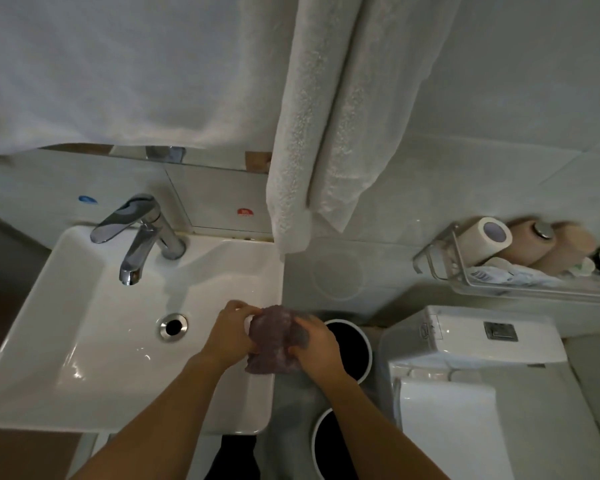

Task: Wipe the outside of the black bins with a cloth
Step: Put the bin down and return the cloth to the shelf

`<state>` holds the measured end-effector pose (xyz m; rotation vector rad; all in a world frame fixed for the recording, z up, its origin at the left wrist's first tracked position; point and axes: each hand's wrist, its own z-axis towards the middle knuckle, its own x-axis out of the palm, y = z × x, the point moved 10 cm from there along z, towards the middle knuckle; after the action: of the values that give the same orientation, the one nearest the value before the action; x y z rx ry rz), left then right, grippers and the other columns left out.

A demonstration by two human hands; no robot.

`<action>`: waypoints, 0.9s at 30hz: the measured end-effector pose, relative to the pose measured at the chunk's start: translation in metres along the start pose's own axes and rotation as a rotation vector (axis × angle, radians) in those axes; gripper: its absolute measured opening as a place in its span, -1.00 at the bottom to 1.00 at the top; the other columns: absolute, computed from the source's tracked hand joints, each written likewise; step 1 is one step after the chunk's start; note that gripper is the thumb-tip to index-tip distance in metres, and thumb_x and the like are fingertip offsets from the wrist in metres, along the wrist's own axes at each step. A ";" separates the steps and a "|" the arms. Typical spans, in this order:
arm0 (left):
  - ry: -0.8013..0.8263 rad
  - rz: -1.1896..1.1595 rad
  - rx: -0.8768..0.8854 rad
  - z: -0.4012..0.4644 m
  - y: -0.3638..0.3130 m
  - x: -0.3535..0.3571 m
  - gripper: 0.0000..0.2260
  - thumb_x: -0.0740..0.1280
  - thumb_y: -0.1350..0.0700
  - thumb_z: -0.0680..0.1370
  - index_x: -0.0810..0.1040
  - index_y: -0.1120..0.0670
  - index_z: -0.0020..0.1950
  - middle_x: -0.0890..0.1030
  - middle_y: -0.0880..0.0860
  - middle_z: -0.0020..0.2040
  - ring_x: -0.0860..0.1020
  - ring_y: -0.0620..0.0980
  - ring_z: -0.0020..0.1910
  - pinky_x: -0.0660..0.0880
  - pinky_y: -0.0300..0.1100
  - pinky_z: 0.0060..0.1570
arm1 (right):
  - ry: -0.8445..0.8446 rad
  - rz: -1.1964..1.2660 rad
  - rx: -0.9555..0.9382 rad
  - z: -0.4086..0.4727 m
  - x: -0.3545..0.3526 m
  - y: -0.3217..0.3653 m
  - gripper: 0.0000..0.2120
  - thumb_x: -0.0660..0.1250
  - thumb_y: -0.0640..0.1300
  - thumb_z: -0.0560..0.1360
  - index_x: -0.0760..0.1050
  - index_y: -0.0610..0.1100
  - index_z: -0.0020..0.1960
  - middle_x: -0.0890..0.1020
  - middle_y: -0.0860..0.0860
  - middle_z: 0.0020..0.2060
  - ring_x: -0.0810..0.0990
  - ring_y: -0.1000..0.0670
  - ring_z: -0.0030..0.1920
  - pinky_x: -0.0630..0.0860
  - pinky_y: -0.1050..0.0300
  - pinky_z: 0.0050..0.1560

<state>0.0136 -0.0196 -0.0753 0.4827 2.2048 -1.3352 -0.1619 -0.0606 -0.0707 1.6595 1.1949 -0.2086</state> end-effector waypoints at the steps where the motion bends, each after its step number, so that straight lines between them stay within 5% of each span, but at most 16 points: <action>1: -0.008 0.083 0.047 0.000 -0.007 -0.001 -0.43 0.57 0.29 0.22 0.62 0.05 0.21 0.44 0.01 0.11 0.44 0.05 0.05 0.43 -0.22 0.08 | -0.025 -0.037 0.021 -0.001 -0.003 -0.003 -0.45 0.39 -0.19 0.47 0.41 -0.03 0.45 0.36 -0.09 0.46 0.37 -0.09 0.43 0.30 0.17 0.39; 9: 0.139 0.107 0.074 -0.007 -0.009 0.026 -0.33 0.48 0.28 0.39 0.38 0.09 0.48 0.52 0.03 0.34 0.51 -0.03 0.18 0.39 -0.31 0.18 | 0.078 -0.009 -0.117 -0.007 0.023 0.017 -0.66 0.29 -0.21 0.55 0.48 -0.11 0.32 0.66 -0.11 0.08 0.62 -0.14 0.08 0.52 0.02 0.07; 15: 0.163 0.184 0.054 0.002 -0.013 0.019 -0.38 0.49 0.20 0.40 0.42 0.05 0.44 0.52 -0.01 0.34 0.52 -0.01 0.22 0.37 -0.32 0.14 | 0.065 -0.046 -0.100 -0.006 0.016 0.014 -0.77 0.27 -0.16 0.55 0.53 -0.15 0.19 0.65 -0.11 0.05 0.60 -0.13 0.07 0.51 0.03 0.07; 27: 0.189 0.384 0.054 0.001 -0.041 0.023 -0.63 0.30 0.06 0.60 0.41 0.09 0.40 0.55 0.08 0.31 0.53 0.06 0.25 0.41 -0.17 0.23 | 0.199 -0.190 -0.108 -0.006 0.020 0.018 -0.67 0.26 -0.09 0.56 0.48 -0.10 0.31 0.62 -0.18 0.13 0.57 -0.22 0.15 0.51 -0.02 0.14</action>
<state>-0.0270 -0.0381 -0.0600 1.0316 2.0839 -1.1810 -0.1409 -0.0432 -0.0690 1.4993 1.4904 -0.0961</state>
